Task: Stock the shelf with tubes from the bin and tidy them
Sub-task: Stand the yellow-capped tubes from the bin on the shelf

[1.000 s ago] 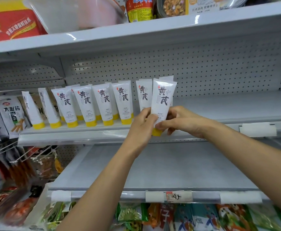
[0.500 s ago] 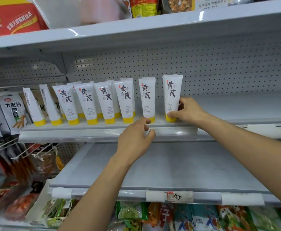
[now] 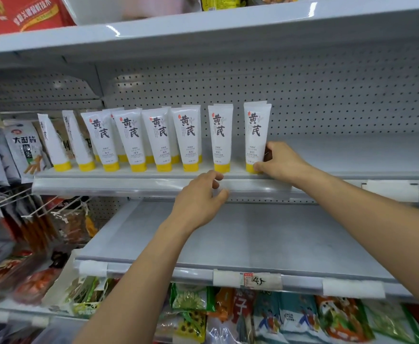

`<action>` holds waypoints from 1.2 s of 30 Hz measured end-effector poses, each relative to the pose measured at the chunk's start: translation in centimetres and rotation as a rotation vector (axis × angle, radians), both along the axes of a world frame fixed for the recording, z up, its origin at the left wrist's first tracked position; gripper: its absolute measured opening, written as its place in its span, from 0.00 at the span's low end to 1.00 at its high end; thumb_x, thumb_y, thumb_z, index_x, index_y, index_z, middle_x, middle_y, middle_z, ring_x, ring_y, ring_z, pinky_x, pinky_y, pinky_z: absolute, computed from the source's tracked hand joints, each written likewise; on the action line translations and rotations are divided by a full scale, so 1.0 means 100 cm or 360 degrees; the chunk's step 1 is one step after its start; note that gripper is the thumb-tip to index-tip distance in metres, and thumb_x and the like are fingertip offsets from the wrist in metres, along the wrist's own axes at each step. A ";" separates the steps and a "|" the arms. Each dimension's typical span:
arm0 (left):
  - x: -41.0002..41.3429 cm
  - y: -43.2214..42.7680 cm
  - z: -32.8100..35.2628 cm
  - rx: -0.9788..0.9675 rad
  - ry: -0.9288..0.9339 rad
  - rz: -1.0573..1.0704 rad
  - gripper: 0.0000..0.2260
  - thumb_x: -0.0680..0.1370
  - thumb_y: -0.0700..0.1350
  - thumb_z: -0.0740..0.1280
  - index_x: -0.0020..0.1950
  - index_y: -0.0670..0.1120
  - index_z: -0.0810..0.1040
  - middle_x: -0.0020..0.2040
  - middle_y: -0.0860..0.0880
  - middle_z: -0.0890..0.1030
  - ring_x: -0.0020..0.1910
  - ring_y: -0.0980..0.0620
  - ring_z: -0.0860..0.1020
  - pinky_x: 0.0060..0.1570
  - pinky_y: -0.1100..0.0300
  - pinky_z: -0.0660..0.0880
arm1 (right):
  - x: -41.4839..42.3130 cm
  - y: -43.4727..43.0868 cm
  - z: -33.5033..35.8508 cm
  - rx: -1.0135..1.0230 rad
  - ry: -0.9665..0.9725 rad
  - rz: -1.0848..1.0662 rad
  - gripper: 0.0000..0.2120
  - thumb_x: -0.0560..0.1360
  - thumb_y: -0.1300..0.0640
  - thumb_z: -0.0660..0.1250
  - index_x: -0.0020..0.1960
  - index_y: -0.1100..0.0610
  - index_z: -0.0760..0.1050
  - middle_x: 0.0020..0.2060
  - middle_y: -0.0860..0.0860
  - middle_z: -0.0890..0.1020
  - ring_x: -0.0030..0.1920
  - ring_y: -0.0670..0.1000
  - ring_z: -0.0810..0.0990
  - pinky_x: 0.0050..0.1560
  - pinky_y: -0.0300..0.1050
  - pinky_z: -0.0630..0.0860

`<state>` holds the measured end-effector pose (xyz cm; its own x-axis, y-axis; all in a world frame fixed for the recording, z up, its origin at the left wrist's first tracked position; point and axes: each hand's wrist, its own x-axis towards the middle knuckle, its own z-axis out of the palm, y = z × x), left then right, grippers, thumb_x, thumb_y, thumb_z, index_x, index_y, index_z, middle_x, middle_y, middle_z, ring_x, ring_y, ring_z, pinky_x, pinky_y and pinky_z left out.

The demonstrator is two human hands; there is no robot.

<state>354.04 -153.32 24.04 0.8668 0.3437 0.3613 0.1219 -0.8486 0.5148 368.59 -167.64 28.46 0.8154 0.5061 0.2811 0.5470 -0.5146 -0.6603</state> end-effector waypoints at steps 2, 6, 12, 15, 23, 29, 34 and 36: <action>-0.005 -0.003 -0.002 0.0007 0.0010 -0.0006 0.18 0.78 0.52 0.65 0.67 0.52 0.71 0.59 0.53 0.77 0.52 0.53 0.77 0.56 0.52 0.75 | -0.008 -0.008 -0.003 -0.0086 -0.0100 -0.0065 0.18 0.73 0.57 0.71 0.61 0.59 0.74 0.53 0.53 0.80 0.54 0.55 0.79 0.53 0.47 0.76; -0.021 -0.009 -0.015 -0.0006 0.0013 0.0002 0.18 0.78 0.52 0.65 0.67 0.51 0.71 0.61 0.52 0.76 0.53 0.54 0.76 0.57 0.54 0.75 | -0.037 -0.027 -0.016 -0.0266 -0.0680 -0.0213 0.20 0.76 0.56 0.64 0.67 0.56 0.70 0.63 0.52 0.76 0.62 0.55 0.74 0.58 0.50 0.71; -0.057 -0.009 -0.058 -0.0032 0.0136 0.0062 0.19 0.79 0.52 0.64 0.69 0.51 0.71 0.63 0.51 0.76 0.57 0.53 0.76 0.57 0.53 0.74 | -0.089 -0.027 -0.069 -0.0489 -0.0787 0.0100 0.19 0.76 0.51 0.65 0.65 0.52 0.69 0.62 0.50 0.75 0.61 0.53 0.74 0.54 0.50 0.74; -0.082 0.006 -0.082 -0.0017 0.0228 0.0097 0.18 0.79 0.52 0.65 0.68 0.50 0.72 0.60 0.51 0.78 0.56 0.53 0.75 0.55 0.57 0.73 | -0.109 -0.007 -0.096 -0.0603 -0.0645 0.0245 0.21 0.76 0.49 0.65 0.67 0.50 0.68 0.64 0.49 0.74 0.62 0.52 0.74 0.55 0.50 0.75; -0.179 0.097 -0.172 -0.0242 0.0532 0.0309 0.15 0.78 0.49 0.67 0.62 0.46 0.76 0.54 0.48 0.81 0.53 0.48 0.79 0.51 0.56 0.74 | -0.173 0.101 -0.172 -0.0794 -0.0397 0.0689 0.17 0.76 0.47 0.64 0.63 0.49 0.70 0.60 0.48 0.76 0.57 0.50 0.76 0.52 0.50 0.76; -0.257 0.213 -0.246 -0.0647 0.0802 0.0523 0.15 0.79 0.50 0.65 0.64 0.46 0.75 0.55 0.49 0.80 0.54 0.48 0.78 0.53 0.57 0.74 | -0.232 0.227 -0.247 -0.0864 0.0039 0.0928 0.13 0.73 0.50 0.67 0.56 0.50 0.75 0.54 0.50 0.80 0.53 0.52 0.79 0.50 0.46 0.75; -0.304 0.318 -0.327 -0.0884 0.0987 0.0799 0.14 0.78 0.47 0.67 0.62 0.44 0.77 0.57 0.44 0.81 0.54 0.47 0.79 0.51 0.60 0.72 | -0.270 0.323 -0.345 -0.1003 0.0529 0.0971 0.07 0.74 0.53 0.67 0.51 0.54 0.75 0.46 0.51 0.79 0.48 0.53 0.79 0.50 0.49 0.77; -0.313 0.347 -0.361 -0.0901 0.1111 0.0819 0.15 0.78 0.46 0.67 0.63 0.43 0.76 0.60 0.43 0.80 0.58 0.45 0.78 0.56 0.59 0.70 | -0.277 0.343 -0.393 -0.1091 0.0687 0.0897 0.05 0.74 0.54 0.67 0.44 0.54 0.72 0.41 0.51 0.77 0.45 0.53 0.78 0.47 0.48 0.75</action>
<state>322.78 -118.64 -12.04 0.5211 0.6951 -0.4953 0.8260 -0.2647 0.4976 340.88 -133.36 -10.83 0.3683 0.7943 -0.4832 0.6122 -0.5984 -0.5169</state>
